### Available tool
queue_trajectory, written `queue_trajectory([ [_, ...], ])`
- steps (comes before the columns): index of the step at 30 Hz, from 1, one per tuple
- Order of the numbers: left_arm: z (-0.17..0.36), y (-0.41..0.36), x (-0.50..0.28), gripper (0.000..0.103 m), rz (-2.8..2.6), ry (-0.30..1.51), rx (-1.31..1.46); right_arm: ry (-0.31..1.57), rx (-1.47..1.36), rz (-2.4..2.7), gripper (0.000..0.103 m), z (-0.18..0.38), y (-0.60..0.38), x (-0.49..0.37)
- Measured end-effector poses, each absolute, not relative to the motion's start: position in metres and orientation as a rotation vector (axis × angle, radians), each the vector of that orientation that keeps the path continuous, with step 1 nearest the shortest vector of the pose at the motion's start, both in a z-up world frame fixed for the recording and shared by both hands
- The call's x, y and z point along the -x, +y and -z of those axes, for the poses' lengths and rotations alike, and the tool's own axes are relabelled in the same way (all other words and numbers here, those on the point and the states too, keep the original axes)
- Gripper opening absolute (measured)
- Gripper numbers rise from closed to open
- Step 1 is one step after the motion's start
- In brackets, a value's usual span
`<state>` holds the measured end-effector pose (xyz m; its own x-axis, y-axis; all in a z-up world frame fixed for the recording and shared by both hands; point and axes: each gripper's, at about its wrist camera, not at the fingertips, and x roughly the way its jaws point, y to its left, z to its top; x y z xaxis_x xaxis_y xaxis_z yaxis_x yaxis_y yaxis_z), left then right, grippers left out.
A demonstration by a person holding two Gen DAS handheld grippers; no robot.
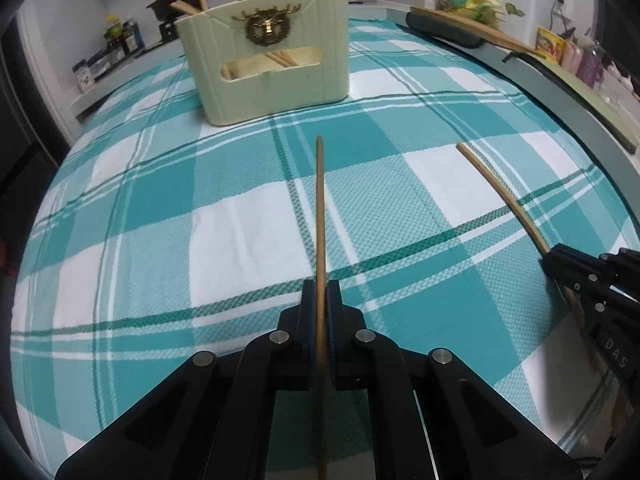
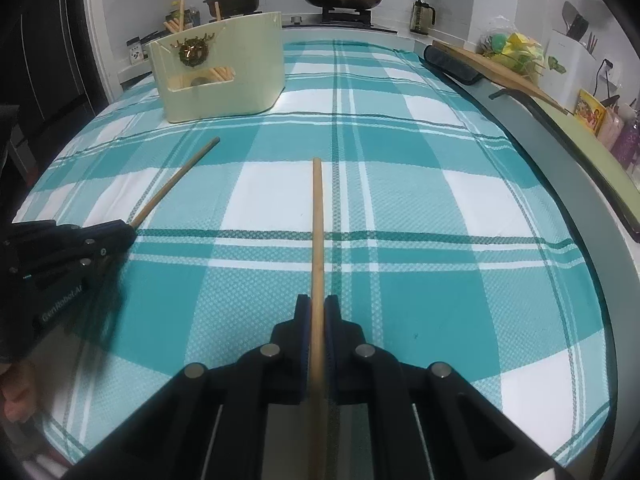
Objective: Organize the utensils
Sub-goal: 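Close the left tool on a wooden chopstick while the right tool holds its chopstick, then lift both held chopsticks toward the cream holder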
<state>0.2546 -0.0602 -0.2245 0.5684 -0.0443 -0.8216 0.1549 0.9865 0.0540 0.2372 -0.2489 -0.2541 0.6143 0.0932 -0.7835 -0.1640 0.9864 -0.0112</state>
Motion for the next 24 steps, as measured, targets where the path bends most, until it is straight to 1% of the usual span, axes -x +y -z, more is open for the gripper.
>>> queue_trajectory([
  [6,0.224,-0.018,-0.216,0.003,0.095,1.005,-0.042,0.906,0.088,-0.162,0.007,0.254,-0.251,-0.223],
  [10,0.221,-0.007,-0.195,0.006,0.133,1.002,-0.005,0.92,0.098,-0.176,0.007,0.253,-0.252,-0.208],
  [11,0.219,-0.005,-0.192,0.011,0.151,0.996,0.007,0.923,0.1,-0.179,0.007,0.253,-0.252,-0.205],
  [12,0.216,-0.004,-0.191,0.027,0.161,0.989,0.017,0.923,0.103,-0.175,0.008,0.252,-0.252,-0.203],
  [13,0.212,-0.002,-0.19,0.038,0.165,0.978,0.023,0.92,0.098,-0.172,0.009,0.251,-0.253,-0.201],
  [14,0.208,0.0,-0.191,0.056,0.167,0.97,0.023,0.924,0.087,-0.176,0.019,0.25,-0.255,-0.201],
  [15,0.203,0.002,-0.191,0.061,0.174,0.958,0.023,0.927,0.069,-0.186,0.026,0.249,-0.257,-0.201],
  [16,0.199,0.004,-0.192,0.061,0.183,0.95,0.024,0.922,0.049,-0.196,0.034,0.247,-0.26,-0.2],
  [19,0.188,0.013,-0.199,0.062,0.221,0.95,0.038,0.903,0.028,-0.203,0.034,0.236,-0.266,-0.201],
  [21,0.186,0.019,-0.206,0.068,0.232,0.952,0.044,0.905,0.028,-0.207,0.034,0.23,-0.269,-0.204],
  [24,0.189,0.026,-0.217,0.068,0.216,0.961,0.039,0.901,0.032,-0.211,0.034,0.222,-0.272,-0.21],
])
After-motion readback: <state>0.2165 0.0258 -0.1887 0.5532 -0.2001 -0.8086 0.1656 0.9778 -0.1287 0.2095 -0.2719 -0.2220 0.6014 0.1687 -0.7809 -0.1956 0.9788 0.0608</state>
